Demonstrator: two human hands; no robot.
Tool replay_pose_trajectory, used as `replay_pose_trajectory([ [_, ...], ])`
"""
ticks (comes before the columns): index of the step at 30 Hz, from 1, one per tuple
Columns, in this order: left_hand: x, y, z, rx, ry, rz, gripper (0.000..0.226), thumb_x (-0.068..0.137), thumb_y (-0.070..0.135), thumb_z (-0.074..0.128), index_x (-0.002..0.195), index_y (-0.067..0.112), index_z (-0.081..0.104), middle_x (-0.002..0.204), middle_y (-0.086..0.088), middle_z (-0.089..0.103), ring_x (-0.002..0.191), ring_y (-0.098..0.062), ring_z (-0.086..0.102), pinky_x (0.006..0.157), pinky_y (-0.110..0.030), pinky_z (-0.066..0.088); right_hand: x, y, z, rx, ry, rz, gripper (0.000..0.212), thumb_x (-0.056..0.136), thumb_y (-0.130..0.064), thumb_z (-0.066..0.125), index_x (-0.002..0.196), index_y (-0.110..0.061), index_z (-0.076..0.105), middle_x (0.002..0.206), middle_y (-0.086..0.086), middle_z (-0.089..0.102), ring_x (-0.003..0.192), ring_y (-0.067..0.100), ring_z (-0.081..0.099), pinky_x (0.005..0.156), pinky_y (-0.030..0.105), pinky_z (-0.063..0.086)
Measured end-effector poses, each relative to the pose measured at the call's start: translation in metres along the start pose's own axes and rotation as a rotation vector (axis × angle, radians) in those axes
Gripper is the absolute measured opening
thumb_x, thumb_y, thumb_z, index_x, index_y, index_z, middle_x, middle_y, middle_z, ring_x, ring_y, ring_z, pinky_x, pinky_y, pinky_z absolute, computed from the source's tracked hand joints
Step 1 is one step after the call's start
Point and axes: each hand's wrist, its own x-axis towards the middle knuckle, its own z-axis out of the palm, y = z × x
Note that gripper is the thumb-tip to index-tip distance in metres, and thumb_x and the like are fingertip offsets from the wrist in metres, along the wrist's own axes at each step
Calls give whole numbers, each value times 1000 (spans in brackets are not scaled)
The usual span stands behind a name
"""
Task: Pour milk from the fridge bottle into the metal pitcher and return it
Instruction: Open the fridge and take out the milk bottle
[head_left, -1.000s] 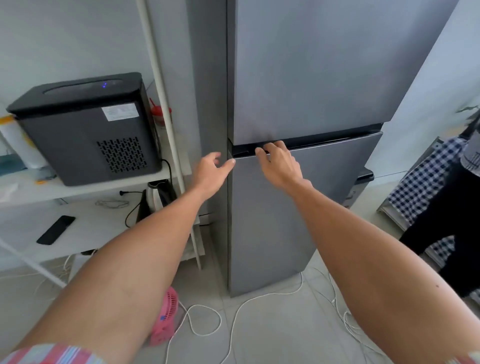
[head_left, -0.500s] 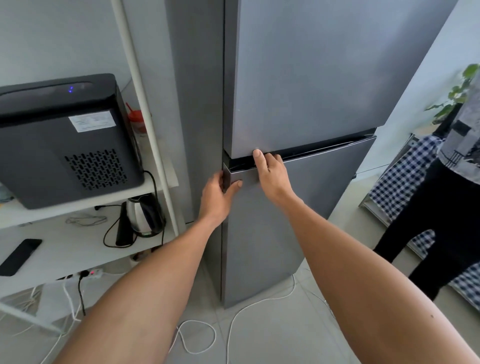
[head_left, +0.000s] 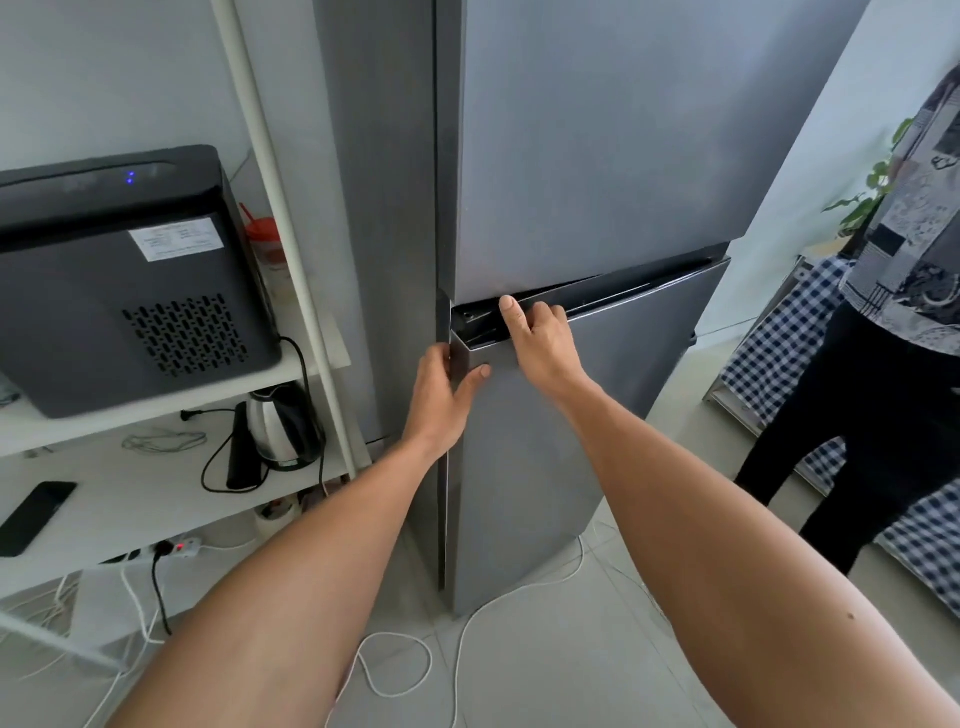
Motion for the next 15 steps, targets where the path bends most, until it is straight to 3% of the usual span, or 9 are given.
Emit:
replay_pose_trajectory([
  [2,-6,4,-2,-66,14,-11,46,89,60,71,117,28,54,114,4,64,101,-10,64,86,-30,54,-5,-3,-7,-39,-5,-5,54,100,-67,42,77,-19,45,106,4,50,81,5,47,79,36,36],
  [5,-11,9,-9,-207,27,-87,50,88,76,59,106,29,60,100,1,70,91,-24,72,80,-50,62,-14,-4,-20,-96,19,20,57,101,-65,40,70,-18,42,101,5,50,80,22,49,79,39,40],
  [7,-10,10,-10,-225,49,-137,38,97,64,53,97,27,60,89,-2,71,80,-32,73,74,-56,62,-22,-3,-26,-138,36,82,62,95,-74,38,69,-19,46,101,6,55,79,27,53,75,40,43],
  [9,-7,13,-7,-162,43,-165,21,103,41,55,100,21,62,85,-1,70,79,-32,71,75,-52,61,-30,-5,-34,-165,57,180,70,79,-88,39,71,-20,54,95,2,63,79,27,60,73,39,47],
  [11,-3,15,-3,-19,8,-151,19,103,30,54,111,16,65,100,-5,71,95,-30,68,82,-40,56,-36,-6,-48,-196,95,254,77,64,-94,45,74,-19,60,83,-1,65,74,24,63,63,34,44],
  [13,-4,18,6,56,-65,-129,25,103,29,54,120,14,64,117,-6,68,106,-28,63,89,-37,52,-41,-1,-67,-206,125,308,72,58,-88,55,75,-17,63,78,-1,65,68,20,63,56,30,41],
  [15,-11,22,18,35,-172,-106,21,104,29,55,121,18,62,118,-3,62,107,-23,58,85,-27,53,-51,8,-89,-195,119,346,60,58,-75,63,75,-18,65,77,-1,66,67,20,64,59,30,47],
])
